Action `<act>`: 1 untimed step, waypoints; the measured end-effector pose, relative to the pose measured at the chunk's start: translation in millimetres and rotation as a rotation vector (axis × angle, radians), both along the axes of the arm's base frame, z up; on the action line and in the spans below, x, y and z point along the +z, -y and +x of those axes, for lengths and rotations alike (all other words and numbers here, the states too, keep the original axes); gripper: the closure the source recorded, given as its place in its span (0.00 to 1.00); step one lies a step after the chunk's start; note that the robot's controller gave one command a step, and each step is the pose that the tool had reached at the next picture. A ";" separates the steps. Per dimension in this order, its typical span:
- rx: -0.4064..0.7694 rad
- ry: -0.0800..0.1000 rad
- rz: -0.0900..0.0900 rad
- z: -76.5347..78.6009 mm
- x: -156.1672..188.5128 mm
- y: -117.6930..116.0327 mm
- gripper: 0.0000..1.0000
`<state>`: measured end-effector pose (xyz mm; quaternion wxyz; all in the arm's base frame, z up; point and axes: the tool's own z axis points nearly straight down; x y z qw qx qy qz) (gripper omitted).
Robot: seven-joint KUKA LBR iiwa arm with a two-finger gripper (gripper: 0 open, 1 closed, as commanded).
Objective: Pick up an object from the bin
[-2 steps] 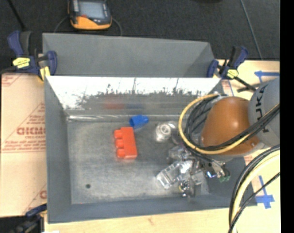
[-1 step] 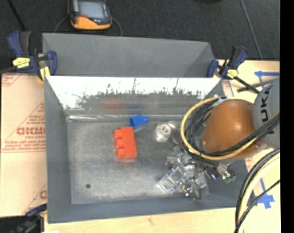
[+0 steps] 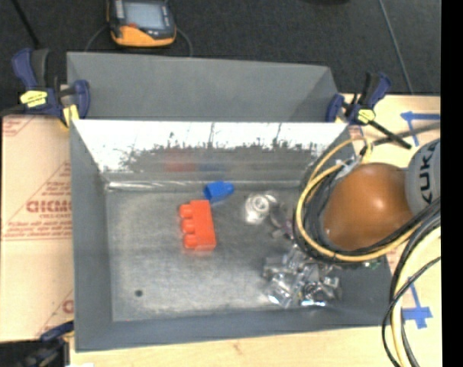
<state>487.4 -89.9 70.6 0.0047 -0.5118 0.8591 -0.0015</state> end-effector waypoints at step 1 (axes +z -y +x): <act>0.019 0.001 0.004 -7.8 0.5 26.4 0.00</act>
Offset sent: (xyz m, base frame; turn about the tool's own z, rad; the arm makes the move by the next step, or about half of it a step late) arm -0.0104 -0.0282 -0.0006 -0.0225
